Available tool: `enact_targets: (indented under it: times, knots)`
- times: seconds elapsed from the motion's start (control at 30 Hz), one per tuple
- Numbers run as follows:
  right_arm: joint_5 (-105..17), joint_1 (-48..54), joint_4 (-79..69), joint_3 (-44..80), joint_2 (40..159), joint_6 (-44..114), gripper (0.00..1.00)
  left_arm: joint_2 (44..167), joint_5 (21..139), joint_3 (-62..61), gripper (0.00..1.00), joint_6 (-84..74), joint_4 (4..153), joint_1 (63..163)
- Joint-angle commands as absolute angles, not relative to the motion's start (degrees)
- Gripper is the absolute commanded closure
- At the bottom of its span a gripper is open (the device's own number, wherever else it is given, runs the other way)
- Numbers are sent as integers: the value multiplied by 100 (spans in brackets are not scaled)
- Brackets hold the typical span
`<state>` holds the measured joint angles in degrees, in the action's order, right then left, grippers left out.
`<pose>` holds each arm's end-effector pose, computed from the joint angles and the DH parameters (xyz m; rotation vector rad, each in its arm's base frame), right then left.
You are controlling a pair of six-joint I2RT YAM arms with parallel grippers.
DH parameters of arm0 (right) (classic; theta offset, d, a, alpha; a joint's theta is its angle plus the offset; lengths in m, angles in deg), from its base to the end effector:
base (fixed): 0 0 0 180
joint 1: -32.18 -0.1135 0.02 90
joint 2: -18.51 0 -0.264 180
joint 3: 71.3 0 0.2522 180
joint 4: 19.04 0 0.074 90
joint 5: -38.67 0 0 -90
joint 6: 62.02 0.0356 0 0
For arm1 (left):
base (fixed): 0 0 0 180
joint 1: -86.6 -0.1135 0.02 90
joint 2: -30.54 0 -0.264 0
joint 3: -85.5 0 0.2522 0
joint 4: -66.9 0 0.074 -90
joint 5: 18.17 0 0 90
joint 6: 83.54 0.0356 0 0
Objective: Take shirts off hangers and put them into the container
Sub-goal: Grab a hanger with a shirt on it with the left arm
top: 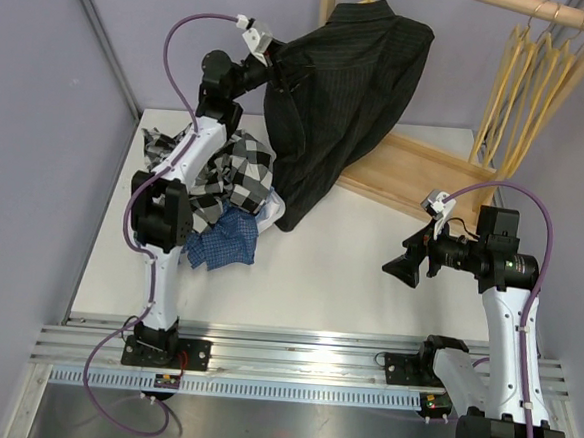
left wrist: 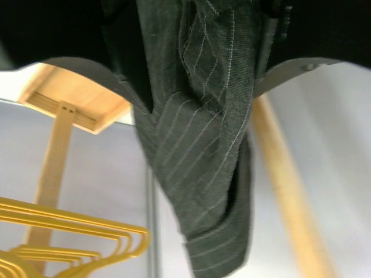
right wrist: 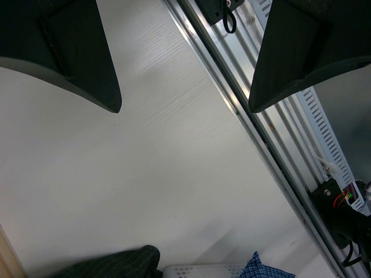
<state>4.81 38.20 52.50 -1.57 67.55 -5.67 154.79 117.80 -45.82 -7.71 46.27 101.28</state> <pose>0.1444 0.0145 0.3292 -0.8779 1.9217 0.7908 0.4833 -0.1531 0.4087 0.7455 1.0523 -0.8687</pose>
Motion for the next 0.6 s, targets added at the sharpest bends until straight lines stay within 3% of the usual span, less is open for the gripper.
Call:
enact_targets:
  times: [0.0, 0.23, 0.37, 0.43, 0.47, 0.53, 0.57]
  knots:
    - [544, 3842, 5133, -120, 6677, -586, 1, 14973, 12008, -4534, 47, -330, 4892, 10356]
    - [527, 3842, 5115, -146, 6615, -568, 1, 14656, 11806, -4253, 61, -189, 5086, 10453]
    - [527, 3842, 5097, -137, 6624, -577, 1, 14358, 11788, -3910, 59, -75, 5166, 10462]
    - [518, 3842, 5089, -146, 6624, -560, 1, 14156, 11815, -3734, 51, -31, 5209, 10462]
    - [518, 3842, 5097, -146, 6615, -560, 1, 14085, 11815, -3681, 39, -22, 5244, 10462]
    - [518, 3842, 5089, -155, 6615, -551, 1, 13936, 11858, -3576, 32, 39, 5341, 10462]
    - [509, 3842, 5089, -155, 6615, -542, 1, 13900, 11876, -3575, 24, 83, 5463, 10462]
